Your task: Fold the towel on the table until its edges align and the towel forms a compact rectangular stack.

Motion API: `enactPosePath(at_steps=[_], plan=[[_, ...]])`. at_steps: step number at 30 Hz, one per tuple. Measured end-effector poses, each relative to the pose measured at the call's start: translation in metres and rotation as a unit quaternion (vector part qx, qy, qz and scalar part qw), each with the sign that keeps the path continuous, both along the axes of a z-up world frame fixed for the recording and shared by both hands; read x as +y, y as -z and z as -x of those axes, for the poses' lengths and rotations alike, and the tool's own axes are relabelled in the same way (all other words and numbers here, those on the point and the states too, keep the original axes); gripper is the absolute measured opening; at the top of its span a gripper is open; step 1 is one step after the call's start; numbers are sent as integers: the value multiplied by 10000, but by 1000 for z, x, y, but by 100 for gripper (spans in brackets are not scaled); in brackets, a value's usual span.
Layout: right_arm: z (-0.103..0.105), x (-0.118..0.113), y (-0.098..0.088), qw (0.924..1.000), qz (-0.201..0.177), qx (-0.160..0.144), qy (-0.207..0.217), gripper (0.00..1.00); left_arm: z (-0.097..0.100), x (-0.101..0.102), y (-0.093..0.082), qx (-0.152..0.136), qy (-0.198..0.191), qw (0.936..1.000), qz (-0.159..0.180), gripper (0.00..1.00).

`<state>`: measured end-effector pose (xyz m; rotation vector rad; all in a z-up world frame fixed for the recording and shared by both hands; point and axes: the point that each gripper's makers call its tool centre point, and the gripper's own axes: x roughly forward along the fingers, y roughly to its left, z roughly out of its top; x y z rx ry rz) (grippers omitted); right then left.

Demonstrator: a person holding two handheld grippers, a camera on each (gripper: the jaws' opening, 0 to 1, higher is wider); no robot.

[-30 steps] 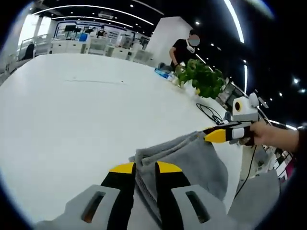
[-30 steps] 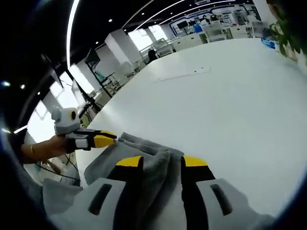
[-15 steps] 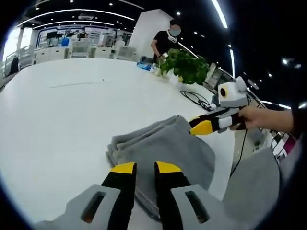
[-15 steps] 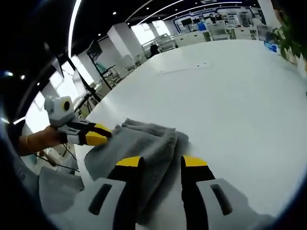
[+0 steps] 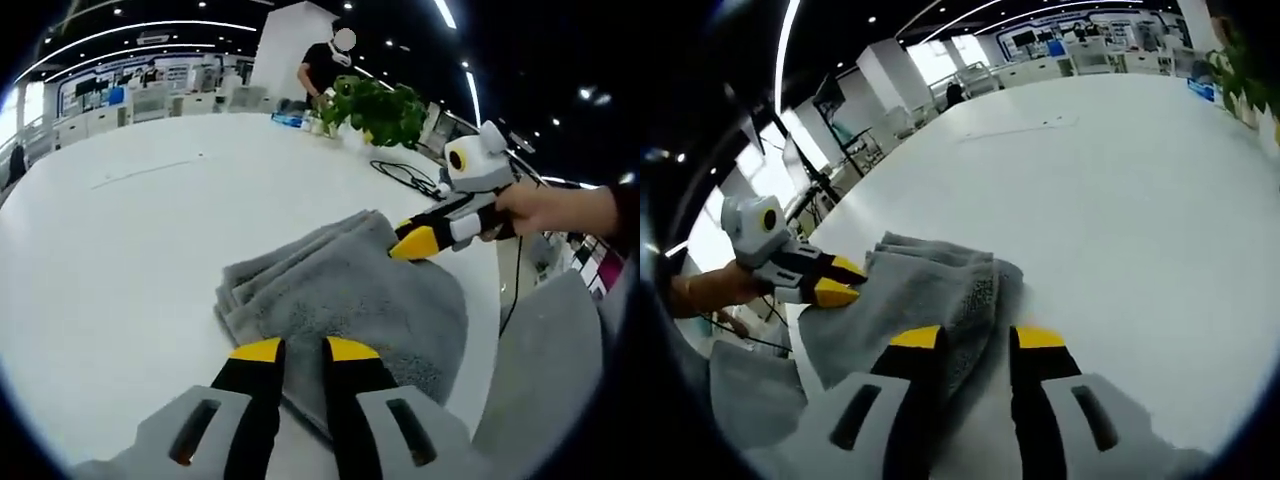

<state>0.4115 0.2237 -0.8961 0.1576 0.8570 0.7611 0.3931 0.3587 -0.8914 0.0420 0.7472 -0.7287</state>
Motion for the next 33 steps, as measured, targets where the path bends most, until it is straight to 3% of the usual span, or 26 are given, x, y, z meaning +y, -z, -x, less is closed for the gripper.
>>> enactPosePath(at_steps=[4,6,8,11,20,24,31,33], plan=[[-1,2,2,9999,106,-72,-88,19,-1,5,-6,-200,-181,9995,-152,14],[-2,2,3,9999,88,-48,-58,19,-10,18,-11,-611,-692,9953,-277,16],[-1,1,4,10000,57,-43,-40,19,-5,22,-5,-429,-784,9955,-304,17],[-1,2,4,10000,11,-52,10,18,-6,24,-2,-277,-1088,9937,-2,18],[-1,0,-3,9996,42,-251,-73,21,-4,28,-9,-289,-885,9956,35,21],[1,-2,-10,9996,-161,-237,14,21,0,35,-10,-174,-978,9949,161,22],[21,-12,-24,9981,-85,-550,-271,29,10,45,-14,-229,-1055,9941,125,23],[28,-15,-26,9979,-118,-553,-321,30,11,50,-19,-432,-967,9943,-77,23]])
